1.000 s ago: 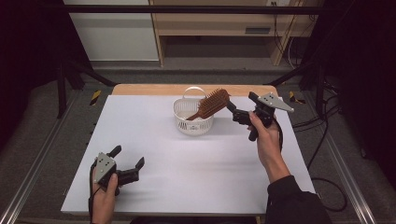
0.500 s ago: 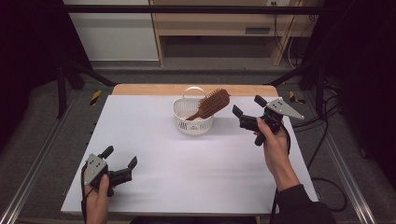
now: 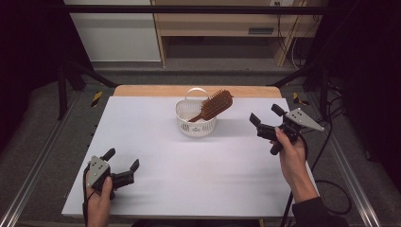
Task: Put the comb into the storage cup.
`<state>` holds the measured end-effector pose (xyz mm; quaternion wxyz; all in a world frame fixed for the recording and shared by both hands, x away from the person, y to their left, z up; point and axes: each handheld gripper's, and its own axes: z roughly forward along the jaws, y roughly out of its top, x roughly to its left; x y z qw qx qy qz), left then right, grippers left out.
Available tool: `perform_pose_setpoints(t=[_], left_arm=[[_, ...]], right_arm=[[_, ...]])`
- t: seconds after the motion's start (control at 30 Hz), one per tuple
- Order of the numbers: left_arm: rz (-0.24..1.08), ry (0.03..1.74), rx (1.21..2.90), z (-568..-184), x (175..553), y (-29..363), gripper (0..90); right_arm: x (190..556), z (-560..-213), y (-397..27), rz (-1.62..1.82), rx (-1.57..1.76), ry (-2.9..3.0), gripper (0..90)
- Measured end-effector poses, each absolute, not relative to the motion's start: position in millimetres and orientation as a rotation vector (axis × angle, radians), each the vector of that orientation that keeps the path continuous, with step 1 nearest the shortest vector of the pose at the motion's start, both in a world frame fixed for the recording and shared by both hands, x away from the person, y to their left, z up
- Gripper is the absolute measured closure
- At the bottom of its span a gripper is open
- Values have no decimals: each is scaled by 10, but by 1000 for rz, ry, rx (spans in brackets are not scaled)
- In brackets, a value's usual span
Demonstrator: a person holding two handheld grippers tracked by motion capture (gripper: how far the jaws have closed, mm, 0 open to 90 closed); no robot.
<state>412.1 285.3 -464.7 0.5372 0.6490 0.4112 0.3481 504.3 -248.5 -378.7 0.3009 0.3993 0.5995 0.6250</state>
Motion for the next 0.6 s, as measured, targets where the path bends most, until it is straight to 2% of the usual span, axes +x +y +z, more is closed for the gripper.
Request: perform_pose_setpoints(t=[0.6], left_arm=[[842, 999, 1506, -4608, 4070, 3038, 15]], right_arm=[[4819, -4024, -2664, 1616, 1060, 1605, 27]])
